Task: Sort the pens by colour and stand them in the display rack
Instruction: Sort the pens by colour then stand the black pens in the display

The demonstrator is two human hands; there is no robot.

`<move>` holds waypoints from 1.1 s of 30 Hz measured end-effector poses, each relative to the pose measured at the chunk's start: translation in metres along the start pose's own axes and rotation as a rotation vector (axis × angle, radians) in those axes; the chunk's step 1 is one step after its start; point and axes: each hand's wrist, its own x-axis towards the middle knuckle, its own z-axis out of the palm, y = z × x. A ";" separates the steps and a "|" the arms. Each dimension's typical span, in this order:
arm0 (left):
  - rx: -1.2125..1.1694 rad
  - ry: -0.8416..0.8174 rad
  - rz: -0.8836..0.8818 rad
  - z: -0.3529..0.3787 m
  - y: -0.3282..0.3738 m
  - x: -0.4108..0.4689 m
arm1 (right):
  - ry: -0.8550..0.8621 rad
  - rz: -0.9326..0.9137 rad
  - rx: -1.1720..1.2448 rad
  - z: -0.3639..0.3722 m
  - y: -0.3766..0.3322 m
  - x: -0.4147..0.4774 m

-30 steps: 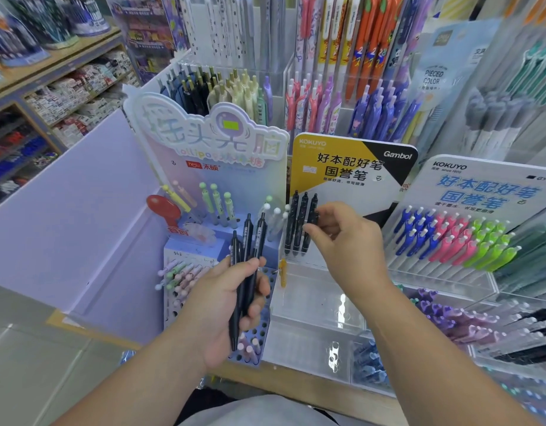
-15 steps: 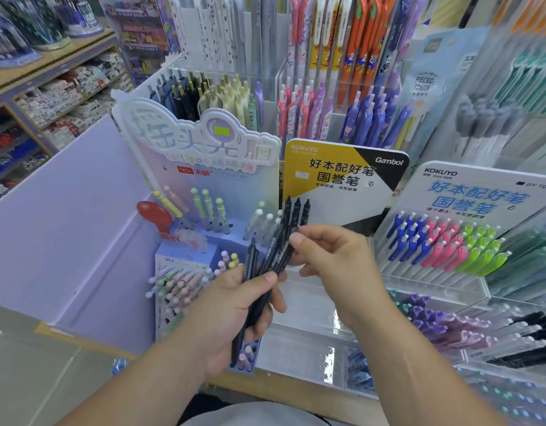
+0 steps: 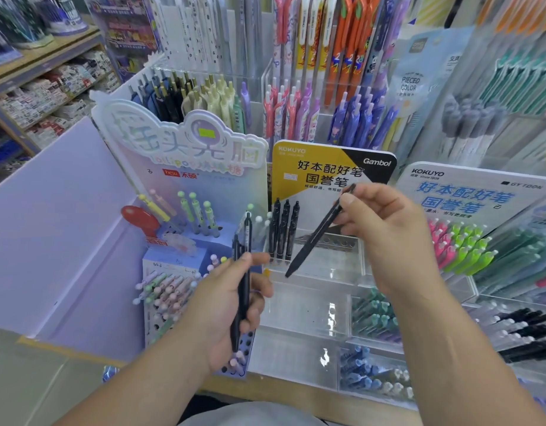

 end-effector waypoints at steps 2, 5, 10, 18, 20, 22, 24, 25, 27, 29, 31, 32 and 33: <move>-0.024 0.013 -0.001 -0.002 -0.001 0.002 | 0.035 -0.119 -0.204 -0.003 -0.001 0.009; -0.034 -0.006 0.004 -0.002 -0.001 0.001 | 0.072 -0.240 -0.432 0.004 0.011 0.020; -0.060 -0.011 0.013 -0.002 0.001 0.000 | 0.090 -0.330 -0.569 0.017 0.037 0.026; -0.028 0.054 0.028 -0.005 0.004 -0.004 | 0.013 -0.321 -0.679 0.020 0.057 0.026; -0.025 0.051 0.032 -0.005 0.005 -0.005 | -0.011 -0.323 -0.713 0.022 0.062 0.025; -0.029 0.038 0.035 -0.005 0.006 -0.006 | -0.014 -0.317 -0.724 0.024 0.065 0.024; -0.023 0.030 0.037 -0.006 0.006 -0.006 | -0.021 -0.331 -0.740 0.025 0.066 0.024; -0.015 0.028 0.036 -0.006 0.006 -0.006 | -0.032 -0.338 -0.761 0.025 0.067 0.025; -0.001 0.021 0.033 -0.006 0.006 -0.006 | -0.051 -0.331 -0.806 0.025 0.068 0.026; 0.013 0.014 0.031 -0.005 0.006 -0.007 | -0.062 -0.292 -0.817 0.026 0.070 0.026; 0.030 0.005 0.034 -0.005 0.006 -0.008 | -0.051 -0.241 -0.787 0.027 0.067 0.021; 0.036 -0.003 0.036 -0.005 0.006 -0.008 | -0.036 -0.221 -0.749 0.027 0.065 0.017; 0.040 -0.014 0.039 -0.005 0.006 -0.008 | -0.014 -0.210 -0.706 0.027 0.062 0.012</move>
